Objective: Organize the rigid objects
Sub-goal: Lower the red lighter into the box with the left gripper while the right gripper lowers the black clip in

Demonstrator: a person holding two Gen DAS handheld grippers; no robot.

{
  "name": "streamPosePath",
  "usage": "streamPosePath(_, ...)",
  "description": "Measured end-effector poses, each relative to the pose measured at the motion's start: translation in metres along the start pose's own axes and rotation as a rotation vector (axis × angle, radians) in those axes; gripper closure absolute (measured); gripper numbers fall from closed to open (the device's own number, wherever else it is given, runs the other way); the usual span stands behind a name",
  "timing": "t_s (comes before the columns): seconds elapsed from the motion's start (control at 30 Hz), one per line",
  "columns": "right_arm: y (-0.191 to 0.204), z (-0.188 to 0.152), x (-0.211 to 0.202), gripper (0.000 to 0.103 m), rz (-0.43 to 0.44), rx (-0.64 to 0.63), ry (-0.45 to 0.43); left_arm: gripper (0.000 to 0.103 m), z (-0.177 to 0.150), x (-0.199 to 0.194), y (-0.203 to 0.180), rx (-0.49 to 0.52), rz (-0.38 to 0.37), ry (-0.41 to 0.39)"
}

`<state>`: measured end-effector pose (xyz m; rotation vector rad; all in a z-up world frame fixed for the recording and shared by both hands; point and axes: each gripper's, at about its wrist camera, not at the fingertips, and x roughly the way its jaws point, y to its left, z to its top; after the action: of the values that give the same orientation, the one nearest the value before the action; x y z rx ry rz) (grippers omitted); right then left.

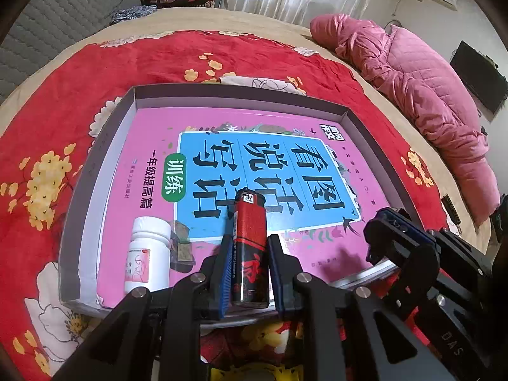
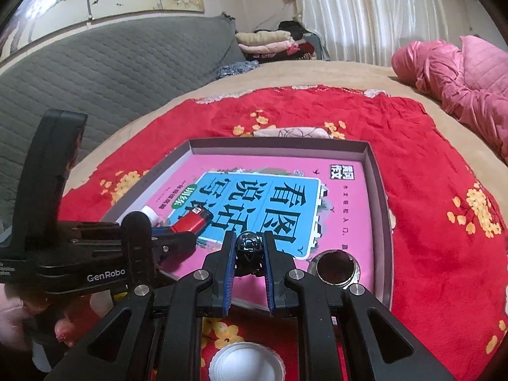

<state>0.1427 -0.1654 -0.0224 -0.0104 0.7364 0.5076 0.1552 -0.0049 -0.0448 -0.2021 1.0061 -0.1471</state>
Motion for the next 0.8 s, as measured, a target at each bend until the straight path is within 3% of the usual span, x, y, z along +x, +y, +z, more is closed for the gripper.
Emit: streamPosePath(0.8,-0.003,-0.009,0.019,0.086,-0.017,0.012,0.089,0.081,-0.001,0.0,-0.001,0.019,0.006,0.002)
